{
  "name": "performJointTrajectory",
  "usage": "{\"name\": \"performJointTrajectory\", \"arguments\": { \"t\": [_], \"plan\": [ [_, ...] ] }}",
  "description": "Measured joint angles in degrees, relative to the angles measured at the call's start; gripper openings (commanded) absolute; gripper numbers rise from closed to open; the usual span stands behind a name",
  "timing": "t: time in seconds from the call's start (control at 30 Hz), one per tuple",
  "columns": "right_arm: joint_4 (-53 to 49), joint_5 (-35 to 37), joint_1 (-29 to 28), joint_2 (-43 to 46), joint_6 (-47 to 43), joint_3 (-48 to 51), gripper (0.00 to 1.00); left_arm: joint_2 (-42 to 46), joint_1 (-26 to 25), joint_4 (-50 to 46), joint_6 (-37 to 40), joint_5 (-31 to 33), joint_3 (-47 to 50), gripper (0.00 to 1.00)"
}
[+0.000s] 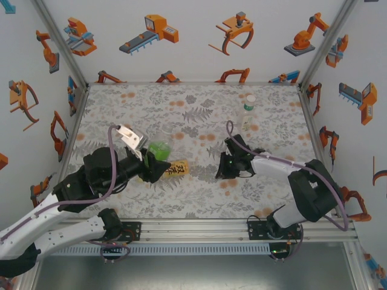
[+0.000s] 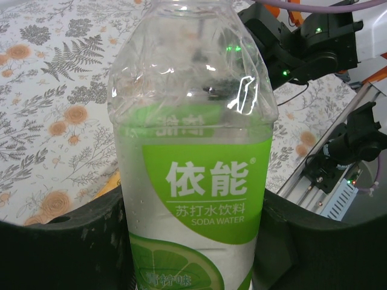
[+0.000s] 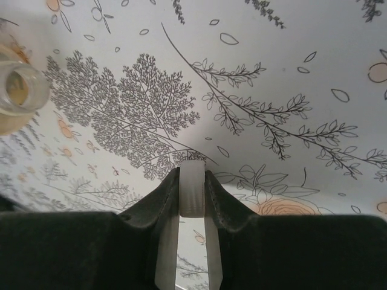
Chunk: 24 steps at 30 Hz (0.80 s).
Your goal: Screw on the bottle caps
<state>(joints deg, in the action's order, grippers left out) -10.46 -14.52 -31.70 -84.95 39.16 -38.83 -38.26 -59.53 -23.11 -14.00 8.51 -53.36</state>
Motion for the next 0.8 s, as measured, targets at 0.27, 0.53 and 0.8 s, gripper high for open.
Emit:
{"name": "performJointTrajectory", "arguments": {
  "t": [0.27, 0.53, 0.8],
  "plan": [
    [2.10, -3.45, 5.75, 2.47, 3.69, 3.15, 0.38, -0.42, 0.00, -0.02, -0.07, -0.37, -0.26, 0.17],
    [-5.14, 1.27, 5.75, 2.21, 1.92, -0.20, 0.42, -0.33, 0.00, -0.02, -0.42, -0.42, -0.26, 0.17],
    [-11.47, 7.91, 2.58, -4.28, -1.57, -9.18, 0.51, 0.61, 0.00, -1.01, -0.85, -0.31, -0.28, 0.17]
  ]
}}
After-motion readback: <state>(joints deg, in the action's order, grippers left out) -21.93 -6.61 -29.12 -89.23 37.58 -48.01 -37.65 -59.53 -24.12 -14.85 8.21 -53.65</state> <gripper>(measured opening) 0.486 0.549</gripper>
